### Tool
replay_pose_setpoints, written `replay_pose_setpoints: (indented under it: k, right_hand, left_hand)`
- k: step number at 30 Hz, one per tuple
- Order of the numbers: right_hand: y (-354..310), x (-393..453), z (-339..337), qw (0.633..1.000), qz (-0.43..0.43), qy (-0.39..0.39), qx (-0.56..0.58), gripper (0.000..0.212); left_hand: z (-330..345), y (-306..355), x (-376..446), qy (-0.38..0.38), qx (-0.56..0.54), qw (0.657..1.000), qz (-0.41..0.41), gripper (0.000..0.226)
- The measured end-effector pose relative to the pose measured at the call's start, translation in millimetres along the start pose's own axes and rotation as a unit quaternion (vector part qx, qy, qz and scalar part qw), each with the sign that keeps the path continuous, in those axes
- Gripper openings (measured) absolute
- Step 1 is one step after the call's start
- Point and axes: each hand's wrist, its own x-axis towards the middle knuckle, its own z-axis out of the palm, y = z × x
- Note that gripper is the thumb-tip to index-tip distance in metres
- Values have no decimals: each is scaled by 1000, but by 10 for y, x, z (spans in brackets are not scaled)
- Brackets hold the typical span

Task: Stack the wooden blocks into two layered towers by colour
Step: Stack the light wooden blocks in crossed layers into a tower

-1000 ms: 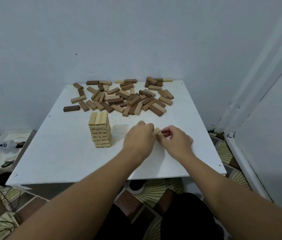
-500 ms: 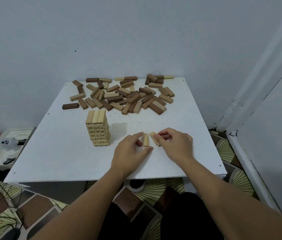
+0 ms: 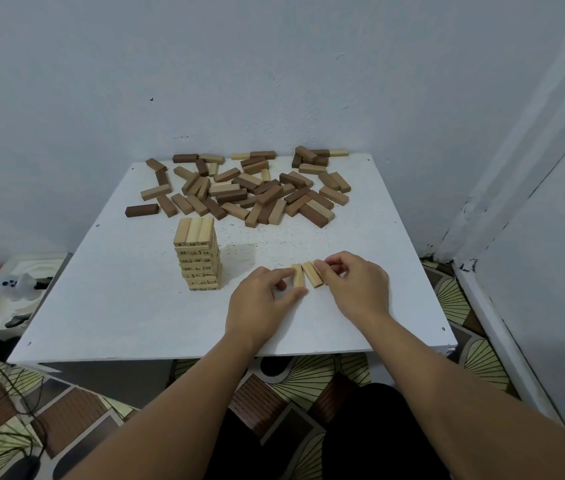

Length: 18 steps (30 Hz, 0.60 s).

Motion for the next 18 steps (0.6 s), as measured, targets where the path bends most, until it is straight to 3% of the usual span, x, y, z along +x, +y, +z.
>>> replay_pose_setpoints:
  k: [18]
  right_hand:
    - [52,34,33,999,-30,-27,-31,29]
  left_hand:
    - [13,-18,13,10,7,1000,0,40]
